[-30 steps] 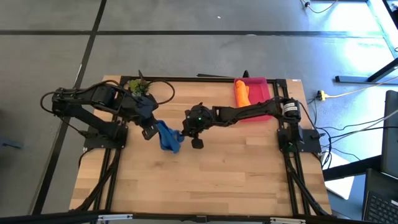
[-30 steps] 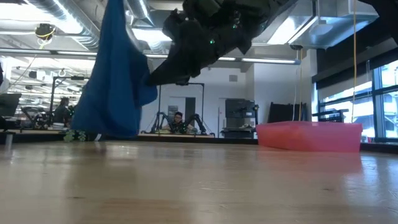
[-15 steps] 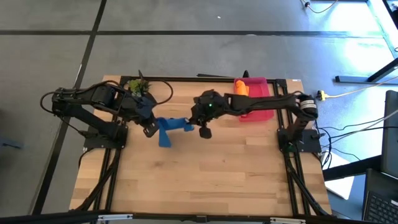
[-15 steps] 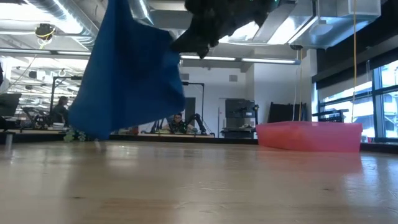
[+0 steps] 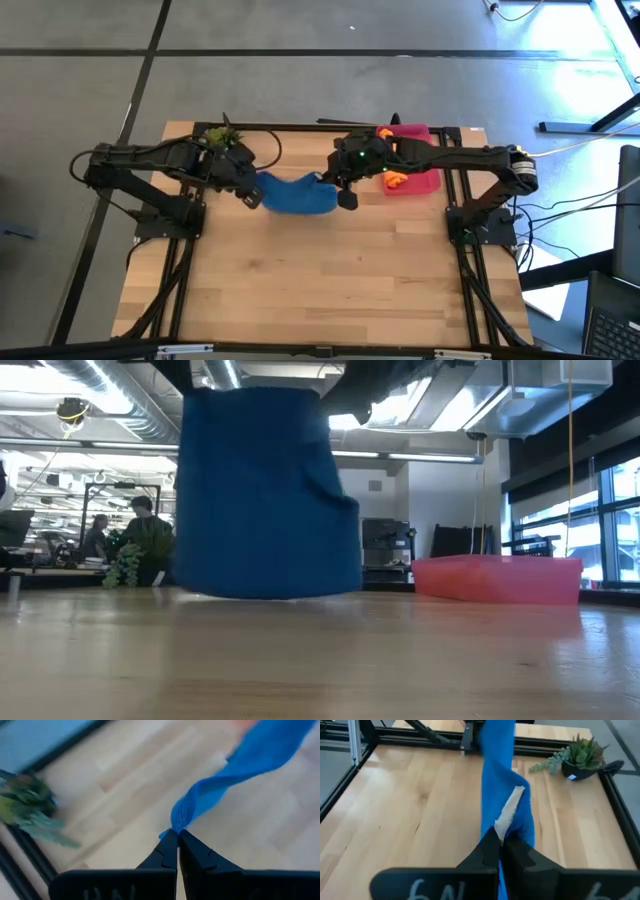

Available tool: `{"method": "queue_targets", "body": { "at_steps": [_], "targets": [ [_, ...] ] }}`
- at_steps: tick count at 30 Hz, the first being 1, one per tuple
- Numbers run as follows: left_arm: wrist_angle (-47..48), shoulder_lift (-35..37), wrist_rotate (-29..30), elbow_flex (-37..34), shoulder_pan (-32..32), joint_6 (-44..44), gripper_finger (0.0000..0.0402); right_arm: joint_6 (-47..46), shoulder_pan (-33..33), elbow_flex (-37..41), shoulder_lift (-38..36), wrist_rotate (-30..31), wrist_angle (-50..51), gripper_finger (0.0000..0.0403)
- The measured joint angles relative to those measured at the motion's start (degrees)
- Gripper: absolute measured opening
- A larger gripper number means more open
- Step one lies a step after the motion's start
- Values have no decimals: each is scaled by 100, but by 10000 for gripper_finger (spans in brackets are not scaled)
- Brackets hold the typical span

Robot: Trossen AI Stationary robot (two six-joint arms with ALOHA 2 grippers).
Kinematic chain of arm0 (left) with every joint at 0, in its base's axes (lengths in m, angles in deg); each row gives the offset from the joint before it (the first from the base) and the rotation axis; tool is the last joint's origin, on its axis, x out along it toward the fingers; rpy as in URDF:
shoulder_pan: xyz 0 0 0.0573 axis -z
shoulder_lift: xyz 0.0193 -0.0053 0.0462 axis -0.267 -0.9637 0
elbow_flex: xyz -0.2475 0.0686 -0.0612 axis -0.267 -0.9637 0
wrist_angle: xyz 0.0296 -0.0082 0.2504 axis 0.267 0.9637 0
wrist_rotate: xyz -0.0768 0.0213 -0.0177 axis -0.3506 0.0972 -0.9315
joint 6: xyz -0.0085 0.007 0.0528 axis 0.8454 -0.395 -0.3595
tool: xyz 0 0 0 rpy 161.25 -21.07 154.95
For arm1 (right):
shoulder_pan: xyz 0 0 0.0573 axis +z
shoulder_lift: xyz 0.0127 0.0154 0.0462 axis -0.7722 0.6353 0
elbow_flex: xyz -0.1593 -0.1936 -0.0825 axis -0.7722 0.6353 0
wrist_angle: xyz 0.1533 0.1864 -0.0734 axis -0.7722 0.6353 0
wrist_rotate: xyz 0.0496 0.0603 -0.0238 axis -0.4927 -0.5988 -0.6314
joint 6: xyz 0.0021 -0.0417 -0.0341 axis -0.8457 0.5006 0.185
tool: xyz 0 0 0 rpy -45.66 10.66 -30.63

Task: Roll microfiber towels into tight, uniform cylinder then place into a basket
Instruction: Fold the blue microfiber towel

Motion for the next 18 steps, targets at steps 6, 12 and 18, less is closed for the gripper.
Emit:
{"method": "queue_targets", "body": {
  "at_steps": [6,12,18],
  "targets": [
    [-97,1,857,0,-281,-34,0,14,-214,-2,-197,30,452,5],
    [-256,-134,1576,0,-596,-391,0,260,-560,-2,-210,380,606,5],
    [-791,-294,1934,0,-1199,-1180,0,473,-1030,-2,-210,1073,511,5]
  ]
}}
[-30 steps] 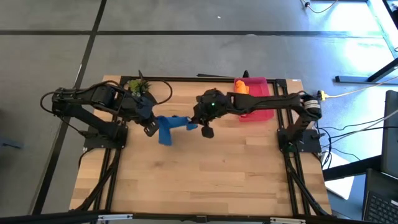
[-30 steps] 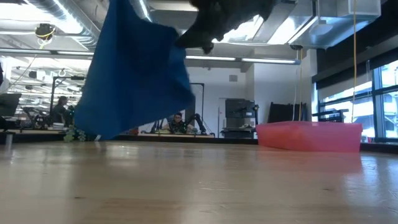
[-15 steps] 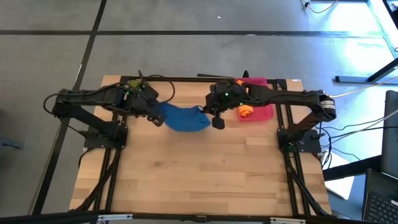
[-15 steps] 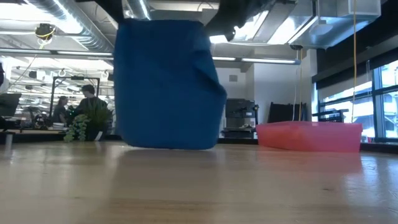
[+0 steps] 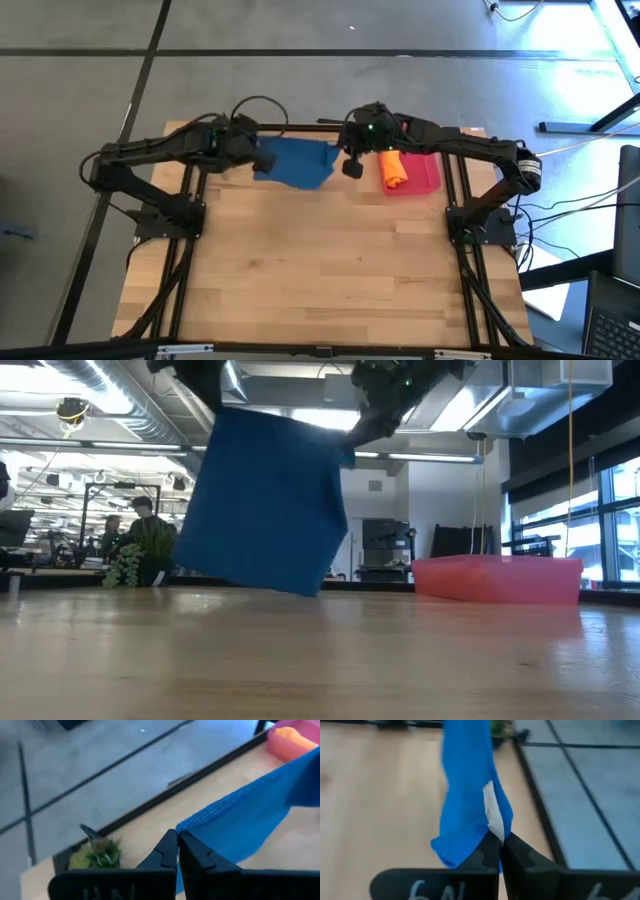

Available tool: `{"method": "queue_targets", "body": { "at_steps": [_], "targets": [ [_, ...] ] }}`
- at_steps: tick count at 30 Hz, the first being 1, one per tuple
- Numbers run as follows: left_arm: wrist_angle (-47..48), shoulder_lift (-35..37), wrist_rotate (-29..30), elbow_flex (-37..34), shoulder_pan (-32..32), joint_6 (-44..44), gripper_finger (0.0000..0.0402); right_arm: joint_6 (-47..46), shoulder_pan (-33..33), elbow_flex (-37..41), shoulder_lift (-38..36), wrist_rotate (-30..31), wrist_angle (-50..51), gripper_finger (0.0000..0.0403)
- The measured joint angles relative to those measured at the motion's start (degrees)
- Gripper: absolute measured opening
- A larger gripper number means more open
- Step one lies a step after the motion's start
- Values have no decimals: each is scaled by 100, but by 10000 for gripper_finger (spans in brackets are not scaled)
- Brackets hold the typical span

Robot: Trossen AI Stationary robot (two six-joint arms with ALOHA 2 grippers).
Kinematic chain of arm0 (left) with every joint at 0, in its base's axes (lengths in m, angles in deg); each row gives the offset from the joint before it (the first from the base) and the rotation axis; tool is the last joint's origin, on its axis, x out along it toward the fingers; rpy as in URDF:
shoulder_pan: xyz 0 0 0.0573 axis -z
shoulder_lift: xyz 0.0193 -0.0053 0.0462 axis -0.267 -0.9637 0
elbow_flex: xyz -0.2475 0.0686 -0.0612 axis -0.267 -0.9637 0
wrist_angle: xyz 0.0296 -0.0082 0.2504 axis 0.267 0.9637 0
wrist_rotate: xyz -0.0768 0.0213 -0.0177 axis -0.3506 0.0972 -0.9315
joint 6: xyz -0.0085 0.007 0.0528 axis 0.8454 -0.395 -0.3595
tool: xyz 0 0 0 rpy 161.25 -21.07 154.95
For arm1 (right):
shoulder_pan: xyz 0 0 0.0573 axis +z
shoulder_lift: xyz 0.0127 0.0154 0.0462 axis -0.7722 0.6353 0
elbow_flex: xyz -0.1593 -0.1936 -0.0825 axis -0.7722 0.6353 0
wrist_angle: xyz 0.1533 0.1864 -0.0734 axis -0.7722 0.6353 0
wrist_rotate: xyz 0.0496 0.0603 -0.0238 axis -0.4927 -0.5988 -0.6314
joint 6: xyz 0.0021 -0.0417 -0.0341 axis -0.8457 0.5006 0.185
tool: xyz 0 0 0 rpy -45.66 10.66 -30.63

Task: Roll microfiber towels into tight, uniform cylinder then place into a basket
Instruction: Fold the blue microfiber towel

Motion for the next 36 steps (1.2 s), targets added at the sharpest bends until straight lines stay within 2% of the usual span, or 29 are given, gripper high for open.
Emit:
{"method": "queue_targets", "body": {
  "at_steps": [6,11,16,21,26,36],
  "targets": [
    [-610,-107,141,-2,-246,-960,0,239,-128,-2,-38,768,17,5],
    [-594,-181,-338,-4,-150,-1188,0,185,121,-2,-157,855,320,5],
    [-394,-337,-832,-4,213,-949,0,-184,517,9,-177,365,1169,5],
    [-268,-663,-1106,0,720,-605,0,-377,873,483,-163,-64,1455,5],
    [-201,-1001,-1665,0,1153,-230,0,-627,1169,930,-162,-115,1706,5],
    [-278,-1723,-3047,0,1860,539,0,-1124,1769,1191,-162,-899,1775,5]
  ]
}}
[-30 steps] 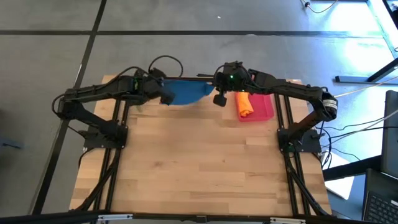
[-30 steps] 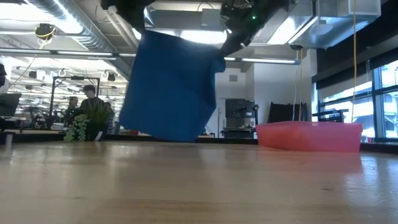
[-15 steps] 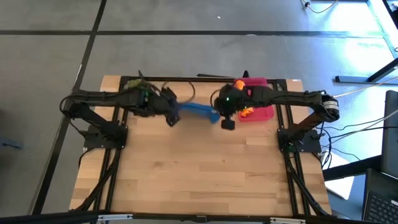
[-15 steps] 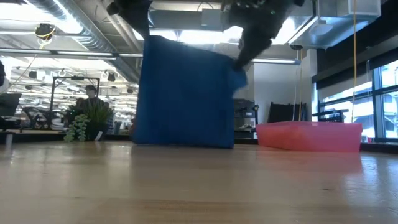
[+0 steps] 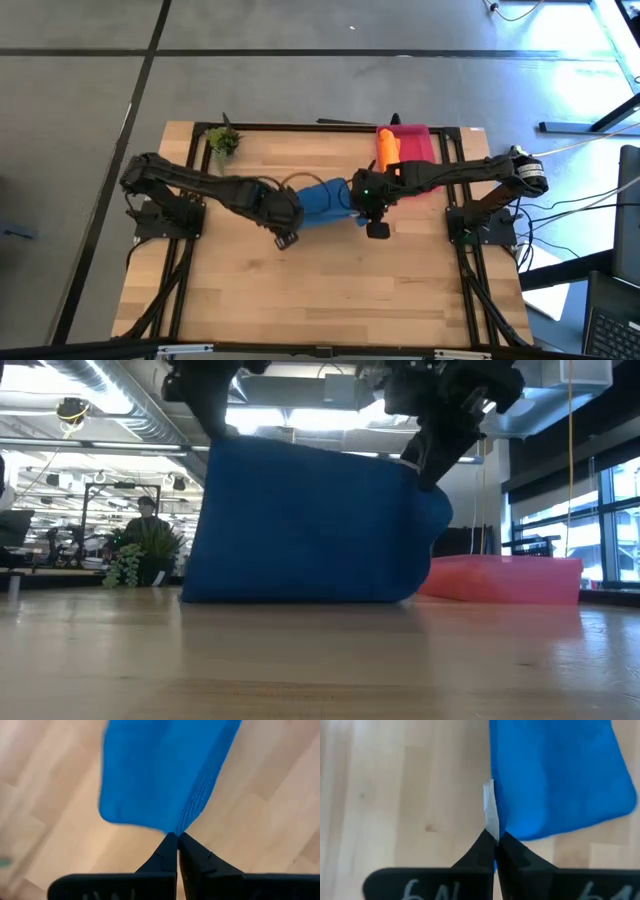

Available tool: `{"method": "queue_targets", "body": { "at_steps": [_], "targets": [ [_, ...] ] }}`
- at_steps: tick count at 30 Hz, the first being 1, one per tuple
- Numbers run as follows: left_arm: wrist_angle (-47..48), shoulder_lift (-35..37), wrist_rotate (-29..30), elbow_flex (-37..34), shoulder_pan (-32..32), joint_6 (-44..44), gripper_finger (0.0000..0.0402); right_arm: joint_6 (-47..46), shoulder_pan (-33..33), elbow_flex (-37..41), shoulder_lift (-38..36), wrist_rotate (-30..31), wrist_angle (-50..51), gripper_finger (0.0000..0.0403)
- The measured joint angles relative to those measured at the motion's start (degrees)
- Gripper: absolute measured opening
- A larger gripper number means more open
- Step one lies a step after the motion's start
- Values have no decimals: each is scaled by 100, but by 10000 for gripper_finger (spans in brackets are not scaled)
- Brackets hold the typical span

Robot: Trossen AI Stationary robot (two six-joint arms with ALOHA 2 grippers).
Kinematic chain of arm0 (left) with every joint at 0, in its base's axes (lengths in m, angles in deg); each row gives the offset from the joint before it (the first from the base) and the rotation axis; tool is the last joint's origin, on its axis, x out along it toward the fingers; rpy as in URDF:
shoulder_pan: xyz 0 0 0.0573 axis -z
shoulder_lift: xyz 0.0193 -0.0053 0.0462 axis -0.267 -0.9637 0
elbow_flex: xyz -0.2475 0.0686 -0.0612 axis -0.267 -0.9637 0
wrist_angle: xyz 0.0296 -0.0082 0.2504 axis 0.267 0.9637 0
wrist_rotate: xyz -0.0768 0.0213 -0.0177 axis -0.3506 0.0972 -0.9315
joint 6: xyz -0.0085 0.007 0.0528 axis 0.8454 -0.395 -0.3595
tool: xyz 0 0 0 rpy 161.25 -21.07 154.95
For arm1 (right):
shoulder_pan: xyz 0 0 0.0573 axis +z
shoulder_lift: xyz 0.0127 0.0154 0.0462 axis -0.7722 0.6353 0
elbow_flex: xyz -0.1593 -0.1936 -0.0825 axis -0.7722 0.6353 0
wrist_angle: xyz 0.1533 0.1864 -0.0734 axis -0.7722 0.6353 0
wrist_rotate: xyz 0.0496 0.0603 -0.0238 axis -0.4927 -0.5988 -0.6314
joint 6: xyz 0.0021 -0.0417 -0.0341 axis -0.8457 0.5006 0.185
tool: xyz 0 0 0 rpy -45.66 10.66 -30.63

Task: Roll microfiber towels into tight, uniform cylinder then place into a basket
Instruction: Fold the blue microfiber towel

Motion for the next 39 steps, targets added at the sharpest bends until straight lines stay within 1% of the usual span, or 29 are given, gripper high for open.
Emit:
{"method": "queue_targets", "body": {
  "at_steps": [4,7,10,12,14,16,23,30,35,39],
  "targets": [
    [-10,-421,-267,0,230,53,0,-63,229,0,0,-3,-130,5],
    [-12,-644,-467,0,238,54,0,-28,321,0,67,-8,-214,5],
    [-19,-705,-486,0,219,75,0,158,367,0,246,-15,-200,5],
    [2,-729,-501,0,196,192,0,308,367,0,397,-135,-169,5],
    [1,-727,-559,0,191,313,0,449,367,2,519,-192,-69,5],
    [1,-727,-715,0,192,346,0,638,365,2,568,-127,15,5],
    [-29,-724,-799,-90,239,715,0,1246,106,2,595,0,-22,5],
    [-165,-724,-723,-715,241,1054,0,1404,-179,-2,595,-4,-321,5],
    [-239,-724,-700,-894,202,1058,0,1616,-292,-2,670,-2,-676,5],
    [-570,-724,-696,-1134,108,1089,0,1685,-476,-2,865,0,-789,5]
  ]
}}
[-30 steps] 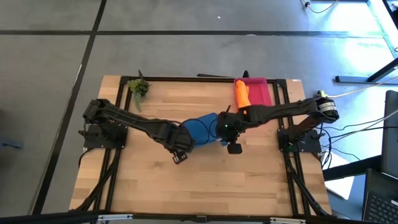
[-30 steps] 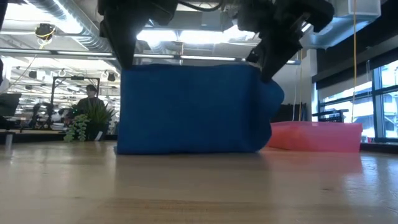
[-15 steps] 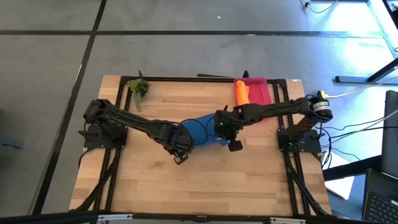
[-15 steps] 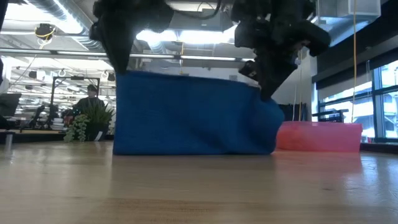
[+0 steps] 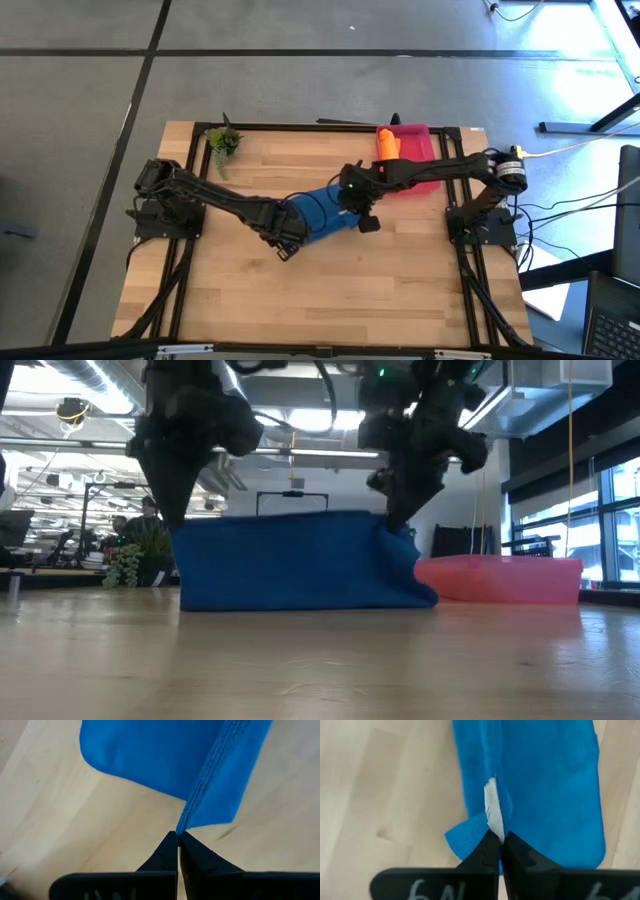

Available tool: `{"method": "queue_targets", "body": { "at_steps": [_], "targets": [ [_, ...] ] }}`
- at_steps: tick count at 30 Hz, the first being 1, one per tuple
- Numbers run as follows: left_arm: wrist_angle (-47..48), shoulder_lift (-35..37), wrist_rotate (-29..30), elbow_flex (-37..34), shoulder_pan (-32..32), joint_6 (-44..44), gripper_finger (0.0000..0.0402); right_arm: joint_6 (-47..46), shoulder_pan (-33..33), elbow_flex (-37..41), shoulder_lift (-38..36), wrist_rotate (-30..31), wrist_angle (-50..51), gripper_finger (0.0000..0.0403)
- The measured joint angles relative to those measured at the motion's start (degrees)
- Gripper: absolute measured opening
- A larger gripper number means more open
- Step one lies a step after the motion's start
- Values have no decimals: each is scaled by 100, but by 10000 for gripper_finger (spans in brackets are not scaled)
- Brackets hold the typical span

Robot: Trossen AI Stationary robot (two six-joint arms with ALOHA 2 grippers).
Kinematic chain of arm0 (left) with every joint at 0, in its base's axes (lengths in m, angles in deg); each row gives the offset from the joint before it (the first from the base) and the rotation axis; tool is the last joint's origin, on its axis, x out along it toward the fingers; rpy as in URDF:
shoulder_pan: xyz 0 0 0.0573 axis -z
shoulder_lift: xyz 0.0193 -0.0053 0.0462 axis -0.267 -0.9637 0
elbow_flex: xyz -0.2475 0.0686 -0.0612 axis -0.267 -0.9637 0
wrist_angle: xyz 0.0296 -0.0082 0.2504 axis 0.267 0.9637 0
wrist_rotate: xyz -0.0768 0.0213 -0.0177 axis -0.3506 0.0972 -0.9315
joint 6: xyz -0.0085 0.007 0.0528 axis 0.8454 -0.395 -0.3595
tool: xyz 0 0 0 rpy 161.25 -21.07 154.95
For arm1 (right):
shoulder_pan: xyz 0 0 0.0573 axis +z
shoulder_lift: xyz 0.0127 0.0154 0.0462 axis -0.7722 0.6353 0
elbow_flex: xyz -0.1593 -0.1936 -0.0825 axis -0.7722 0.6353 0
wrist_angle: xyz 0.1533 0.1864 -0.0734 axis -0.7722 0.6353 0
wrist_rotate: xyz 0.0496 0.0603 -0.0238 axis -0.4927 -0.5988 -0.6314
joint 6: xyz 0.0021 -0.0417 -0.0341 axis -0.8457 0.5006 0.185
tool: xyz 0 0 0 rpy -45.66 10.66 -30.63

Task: Roll microfiber towels into tight, uniform cylinder then place into a basket
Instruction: Fold the blue microfiber towel

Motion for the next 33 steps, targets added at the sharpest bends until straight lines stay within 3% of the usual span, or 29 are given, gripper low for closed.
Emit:
{"method": "queue_targets", "body": {
  "at_steps": [10,19,33],
  "targets": [
    [-366,2,399,-427,-382,-98,0,289,-482,2,467,-2,-39,5],
    [-969,4,383,-708,-811,-205,0,289,-892,2,484,4,-68,7],
    [-997,7,436,-890,-992,-208,0,313,-1059,2,484,36,-351,44]
  ]
}}
